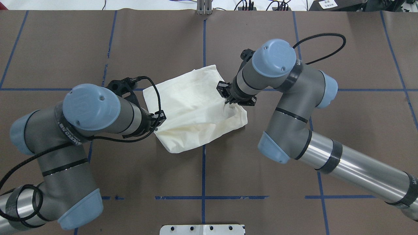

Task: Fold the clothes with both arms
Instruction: 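Lift the shirt's nearer half with both grippers and fold it away from the robot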

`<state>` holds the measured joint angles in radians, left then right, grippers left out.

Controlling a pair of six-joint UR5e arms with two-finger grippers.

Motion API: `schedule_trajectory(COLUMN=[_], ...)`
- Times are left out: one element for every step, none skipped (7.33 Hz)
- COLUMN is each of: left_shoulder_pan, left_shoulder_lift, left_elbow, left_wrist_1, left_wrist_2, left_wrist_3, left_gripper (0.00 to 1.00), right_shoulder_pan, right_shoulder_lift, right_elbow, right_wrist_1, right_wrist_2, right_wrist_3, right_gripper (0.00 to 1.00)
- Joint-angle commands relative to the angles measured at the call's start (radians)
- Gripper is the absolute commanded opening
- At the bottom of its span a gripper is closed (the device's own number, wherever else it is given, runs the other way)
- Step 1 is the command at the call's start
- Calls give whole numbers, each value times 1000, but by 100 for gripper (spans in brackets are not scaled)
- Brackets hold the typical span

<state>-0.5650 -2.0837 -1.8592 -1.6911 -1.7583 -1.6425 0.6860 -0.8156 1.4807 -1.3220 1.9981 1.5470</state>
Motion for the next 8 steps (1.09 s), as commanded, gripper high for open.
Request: schedule_trajectory(left_shoulder_pan=[-56, -76, -93, -101, -99, -99, -99, -107], left_shoulder_lift=[-51, -61, -67, -73, -75, -78, -91, -113], left_elbow=[109, 133, 153, 182, 208, 219, 244, 285], left_wrist_1=[-62, -74, -78, -100, -126, -131, -133, -131], left_wrist_2=[-1, -1, -1, -4, -4, -4, -1, -3], left_wrist_3=[20, 50, 70, 79, 79, 79, 79, 82], left_gripper=[0, 0, 0, 0, 0, 0, 72, 100], right_shoulder_pan=[24, 26, 30, 35, 35, 38, 46, 70], right_shoulder_lift=[116, 134, 148, 177, 193, 194, 194, 194], right_elbow=[-149, -183, -213, -256, -281, -286, -289, -292], right_wrist_1=[1, 1, 1, 1, 1, 1, 1, 1], right_wrist_2=[7, 7, 7, 5, 5, 4, 4, 19], right_wrist_3=[-22, -30, -37, -38, -38, -38, -38, -34], right_gripper=[0, 0, 0, 0, 0, 65, 100, 100])
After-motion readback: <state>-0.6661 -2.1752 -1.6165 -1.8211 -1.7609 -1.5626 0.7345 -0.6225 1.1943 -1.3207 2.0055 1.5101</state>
